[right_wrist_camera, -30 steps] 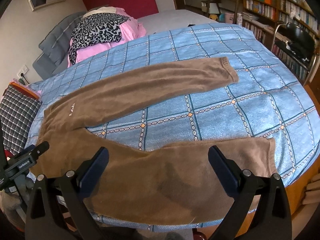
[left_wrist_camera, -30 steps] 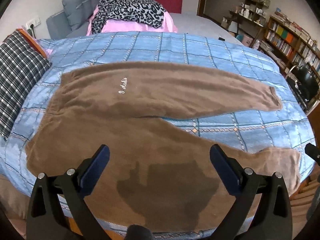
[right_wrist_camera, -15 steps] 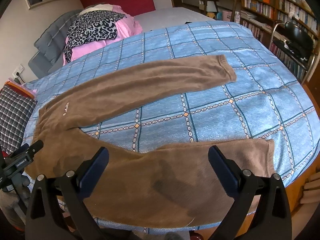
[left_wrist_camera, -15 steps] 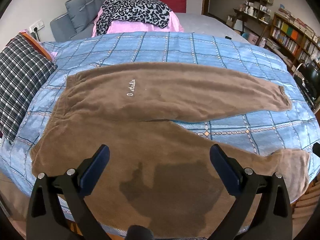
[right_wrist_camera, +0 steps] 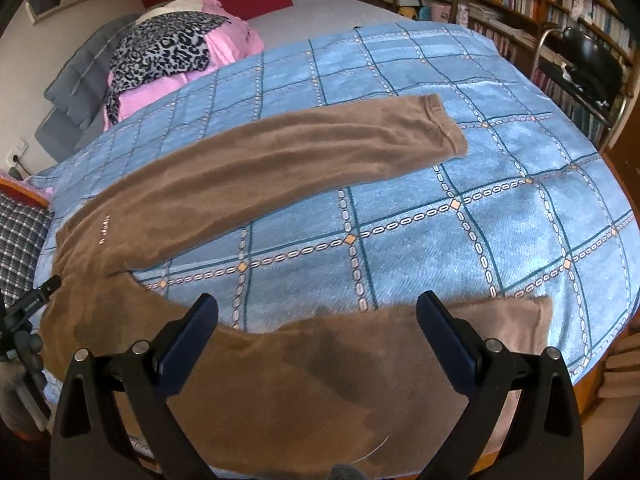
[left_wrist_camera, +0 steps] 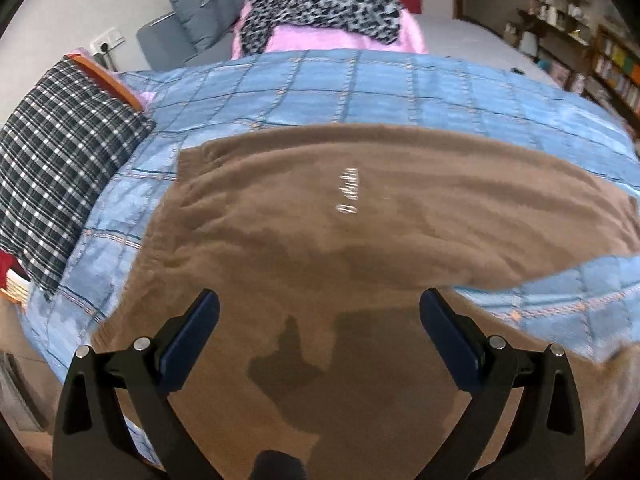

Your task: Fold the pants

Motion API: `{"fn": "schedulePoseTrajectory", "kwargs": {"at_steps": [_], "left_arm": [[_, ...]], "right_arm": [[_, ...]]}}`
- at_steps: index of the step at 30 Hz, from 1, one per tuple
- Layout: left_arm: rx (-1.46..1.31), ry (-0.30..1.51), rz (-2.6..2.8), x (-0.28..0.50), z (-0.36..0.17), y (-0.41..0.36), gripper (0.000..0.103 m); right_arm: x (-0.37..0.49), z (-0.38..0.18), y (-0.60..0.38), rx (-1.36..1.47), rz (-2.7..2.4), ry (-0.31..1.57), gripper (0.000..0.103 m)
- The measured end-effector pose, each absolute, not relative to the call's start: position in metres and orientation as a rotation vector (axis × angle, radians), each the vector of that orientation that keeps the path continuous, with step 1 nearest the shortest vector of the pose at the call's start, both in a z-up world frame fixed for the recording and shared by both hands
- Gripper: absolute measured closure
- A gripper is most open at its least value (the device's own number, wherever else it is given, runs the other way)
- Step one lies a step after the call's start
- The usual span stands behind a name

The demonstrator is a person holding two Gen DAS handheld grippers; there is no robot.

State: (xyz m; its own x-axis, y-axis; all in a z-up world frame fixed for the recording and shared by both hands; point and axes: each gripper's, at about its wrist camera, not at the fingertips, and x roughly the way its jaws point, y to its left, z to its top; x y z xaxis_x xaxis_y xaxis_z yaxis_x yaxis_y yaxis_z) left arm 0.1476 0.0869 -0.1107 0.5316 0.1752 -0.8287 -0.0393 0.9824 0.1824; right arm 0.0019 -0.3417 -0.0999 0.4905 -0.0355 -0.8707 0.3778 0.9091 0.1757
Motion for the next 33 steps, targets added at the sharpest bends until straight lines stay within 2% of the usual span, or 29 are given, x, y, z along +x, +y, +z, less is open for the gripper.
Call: {"fn": "schedulePoseTrajectory", "kwargs": {"at_steps": [11, 25, 33], "left_arm": [[0.105, 1.092, 0.234, 0.231, -0.14, 0.142, 0.002], [0.063, 1.092, 0.302, 0.341, -0.159, 0.22, 0.002], [-0.038, 1.076, 0.357, 0.368, -0.164, 0.276, 0.002]], "right_arm": [[0.046, -0.119, -0.357, 0.36, -0.279, 1.08, 0.005], [0.103, -0.129, -0.376, 0.372, -0.301, 1.082, 0.005], [0.123, -0.143, -0.377, 0.354, -0.318, 1.107, 0.005]]}}
